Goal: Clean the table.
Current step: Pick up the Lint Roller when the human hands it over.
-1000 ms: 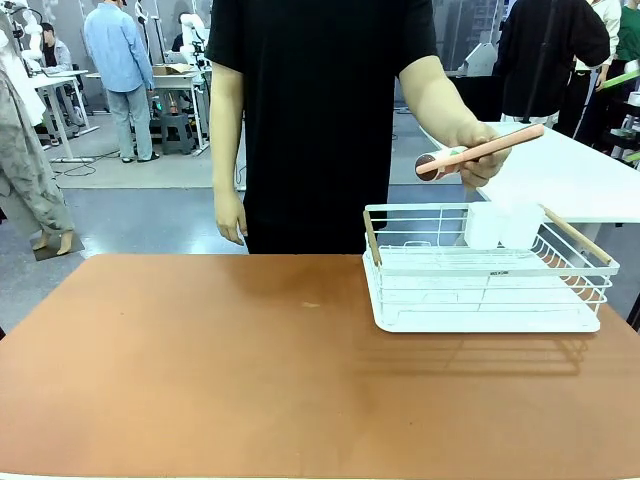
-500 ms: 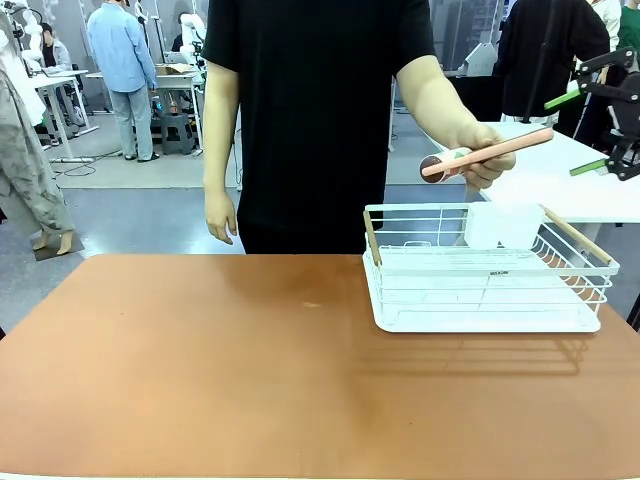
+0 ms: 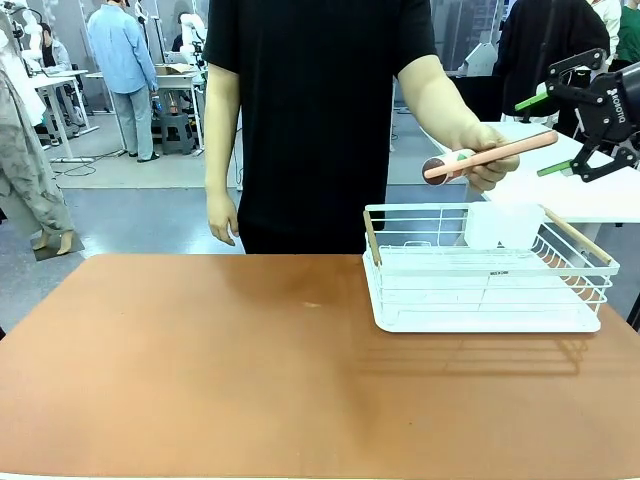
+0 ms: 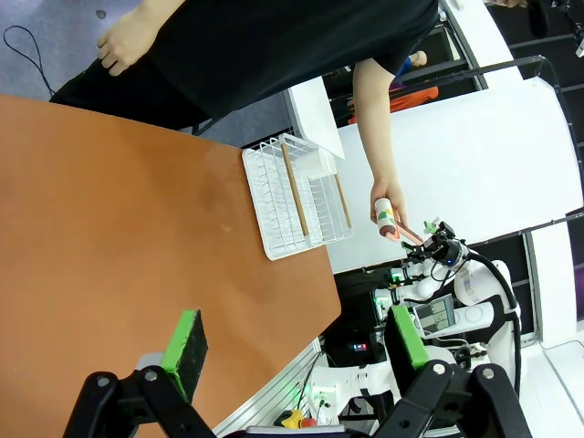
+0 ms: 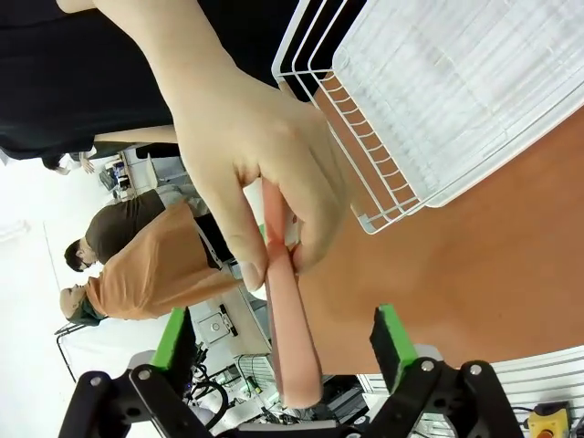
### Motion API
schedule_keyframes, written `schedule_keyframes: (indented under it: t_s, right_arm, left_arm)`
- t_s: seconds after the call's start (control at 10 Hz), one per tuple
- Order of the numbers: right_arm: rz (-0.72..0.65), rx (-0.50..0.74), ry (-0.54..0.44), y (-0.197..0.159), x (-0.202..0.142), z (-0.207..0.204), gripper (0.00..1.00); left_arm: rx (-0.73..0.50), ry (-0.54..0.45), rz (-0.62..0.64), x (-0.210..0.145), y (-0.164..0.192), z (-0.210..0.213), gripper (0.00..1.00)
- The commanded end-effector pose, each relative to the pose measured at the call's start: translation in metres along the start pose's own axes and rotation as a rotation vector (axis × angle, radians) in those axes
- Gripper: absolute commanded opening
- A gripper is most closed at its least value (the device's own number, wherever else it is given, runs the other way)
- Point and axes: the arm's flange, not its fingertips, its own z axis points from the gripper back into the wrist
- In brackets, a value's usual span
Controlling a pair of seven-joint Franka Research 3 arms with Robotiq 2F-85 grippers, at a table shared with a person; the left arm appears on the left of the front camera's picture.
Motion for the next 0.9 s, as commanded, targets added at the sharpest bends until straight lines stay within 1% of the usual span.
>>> schedule_keyframes:
  t_s: [0.0,0.3,0.8]
  right_arm:
    - [-0.013,0.028,-0.019,-0.005,-0.005,-0.018,1.0]
    - [-0.022,0.046,-0.008,-0.004,0.0,-0.03,1.0]
    - [-0.002,0.047,-0.012,-0.005,0.008,-0.032,0.51]
  left_arm:
    - [-0.021,-0.006,-0.005,0.0,-0.002,0.002,1.0]
    - [-0.021,-0.006,-0.005,0.0,-0.002,0.002,1.0]
    - [-0.021,-0.006,-0.005,0.0,-0.002,0.002,1.0]
